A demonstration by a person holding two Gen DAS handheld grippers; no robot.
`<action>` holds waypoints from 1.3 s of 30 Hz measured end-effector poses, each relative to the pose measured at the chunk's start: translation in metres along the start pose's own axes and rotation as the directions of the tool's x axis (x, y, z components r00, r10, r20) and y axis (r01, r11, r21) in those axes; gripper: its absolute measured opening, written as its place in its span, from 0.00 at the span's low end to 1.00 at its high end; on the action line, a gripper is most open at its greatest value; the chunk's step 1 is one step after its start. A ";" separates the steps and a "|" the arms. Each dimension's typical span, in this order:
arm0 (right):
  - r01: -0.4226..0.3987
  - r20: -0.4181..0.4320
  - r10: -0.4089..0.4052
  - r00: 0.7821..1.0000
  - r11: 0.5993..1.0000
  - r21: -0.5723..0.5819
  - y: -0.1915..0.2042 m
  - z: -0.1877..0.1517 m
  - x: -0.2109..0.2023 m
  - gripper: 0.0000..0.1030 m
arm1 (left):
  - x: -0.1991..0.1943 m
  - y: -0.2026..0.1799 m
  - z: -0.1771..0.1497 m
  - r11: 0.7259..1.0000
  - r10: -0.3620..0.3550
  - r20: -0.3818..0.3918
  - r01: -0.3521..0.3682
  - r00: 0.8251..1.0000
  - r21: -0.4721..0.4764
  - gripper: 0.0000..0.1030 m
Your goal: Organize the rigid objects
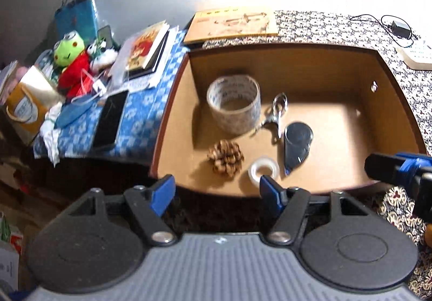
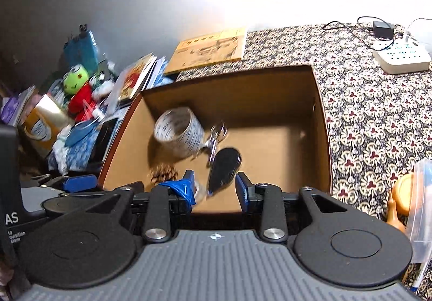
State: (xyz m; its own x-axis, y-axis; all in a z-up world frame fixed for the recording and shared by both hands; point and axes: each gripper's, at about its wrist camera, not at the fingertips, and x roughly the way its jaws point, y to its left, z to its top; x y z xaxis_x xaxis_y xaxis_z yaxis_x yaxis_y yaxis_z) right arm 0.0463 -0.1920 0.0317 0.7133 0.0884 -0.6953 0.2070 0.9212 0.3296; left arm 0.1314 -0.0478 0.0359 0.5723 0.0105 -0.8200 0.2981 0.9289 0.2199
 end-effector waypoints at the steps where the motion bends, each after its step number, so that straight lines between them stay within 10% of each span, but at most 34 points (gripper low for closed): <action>1: 0.006 0.003 -0.006 1.000 1.000 0.006 0.000 0.001 0.003 0.16 | 0.002 0.002 0.003 1.000 -0.002 0.005 0.002 1.000 0.005 0.65; 39: 0.123 -0.006 -0.123 0.992 0.992 -0.011 -0.001 0.011 0.065 0.17 | 0.075 0.014 0.035 0.997 -0.069 -0.016 0.069 0.997 0.018 0.65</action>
State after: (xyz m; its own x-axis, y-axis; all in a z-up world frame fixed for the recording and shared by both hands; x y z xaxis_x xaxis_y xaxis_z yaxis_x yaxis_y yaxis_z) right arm 0.0996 -0.1916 -0.0070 0.6782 -0.0234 -0.7345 0.2860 0.9291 0.2344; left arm 0.2050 -0.0471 -0.0043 0.5378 -0.0474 -0.8417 0.3504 0.9207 0.1721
